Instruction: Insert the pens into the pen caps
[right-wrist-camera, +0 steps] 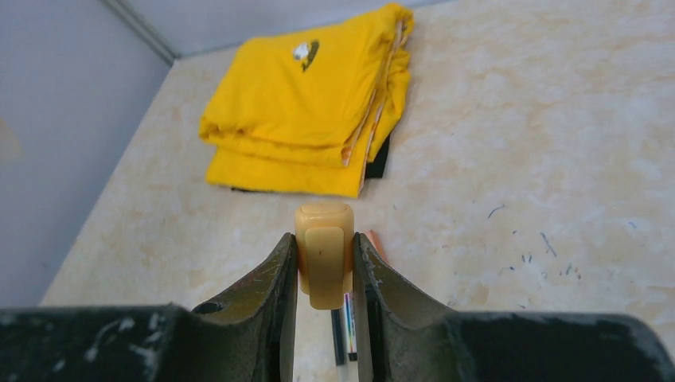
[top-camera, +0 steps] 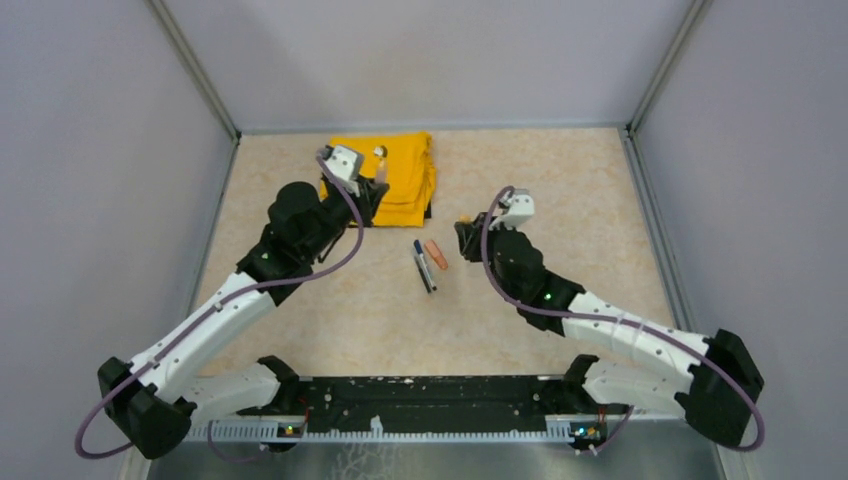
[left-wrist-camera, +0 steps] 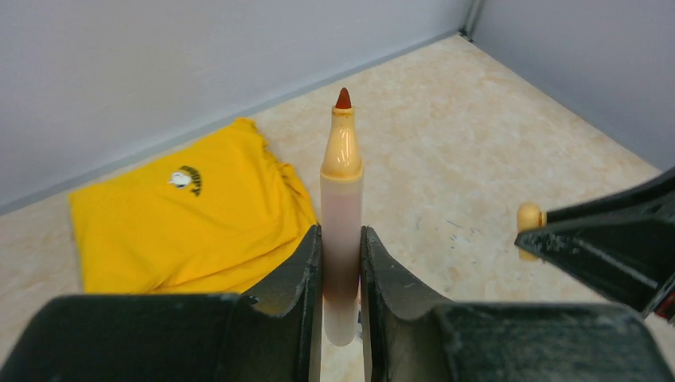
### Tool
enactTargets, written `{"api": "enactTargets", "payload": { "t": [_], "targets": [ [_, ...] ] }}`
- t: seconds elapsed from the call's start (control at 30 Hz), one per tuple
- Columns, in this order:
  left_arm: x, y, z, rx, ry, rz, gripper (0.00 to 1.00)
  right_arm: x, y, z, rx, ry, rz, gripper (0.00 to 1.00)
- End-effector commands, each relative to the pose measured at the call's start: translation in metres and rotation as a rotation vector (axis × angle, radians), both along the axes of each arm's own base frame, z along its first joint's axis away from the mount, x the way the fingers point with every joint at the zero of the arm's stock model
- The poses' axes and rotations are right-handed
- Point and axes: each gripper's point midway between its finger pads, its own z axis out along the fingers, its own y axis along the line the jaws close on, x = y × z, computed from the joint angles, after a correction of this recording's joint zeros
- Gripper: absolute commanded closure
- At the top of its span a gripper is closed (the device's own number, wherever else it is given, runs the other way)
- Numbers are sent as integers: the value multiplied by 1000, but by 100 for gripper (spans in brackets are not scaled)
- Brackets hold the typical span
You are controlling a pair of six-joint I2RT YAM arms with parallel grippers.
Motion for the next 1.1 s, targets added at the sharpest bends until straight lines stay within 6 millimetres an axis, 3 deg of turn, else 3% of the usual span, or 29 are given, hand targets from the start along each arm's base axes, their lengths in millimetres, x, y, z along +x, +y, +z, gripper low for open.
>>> {"api": "enactTargets", "payload": {
  "t": [0.0, 0.23, 0.33, 0.47, 0.63, 0.8, 1.07],
  "targets": [
    [-4, -54, 9, -48, -73, -194, 100, 11, -43, 57, 210, -84, -179, 100],
    [0, -109, 3, -38, -122, -304, 100, 21, -72, 72, 314, 1, -126, 100],
    [1, -124, -8, -29, -113, -343, 100, 20, -73, 94, 389, -39, -57, 100],
    [-8, -130, -27, 2, -77, -362, 100, 13, -70, 126, 456, -143, 12, 100],
    [-33, -139, -43, 83, -109, -381, 100, 9, -68, 142, 530, -209, 43, 100],
    [-47, -153, -53, 125, -115, -390, 100, 9, -59, 153, 580, -224, 89, 100],
    [-46, -155, -61, 121, -87, -366, 100, 5, -54, 154, 576, -235, 128, 100]
  ]
}}
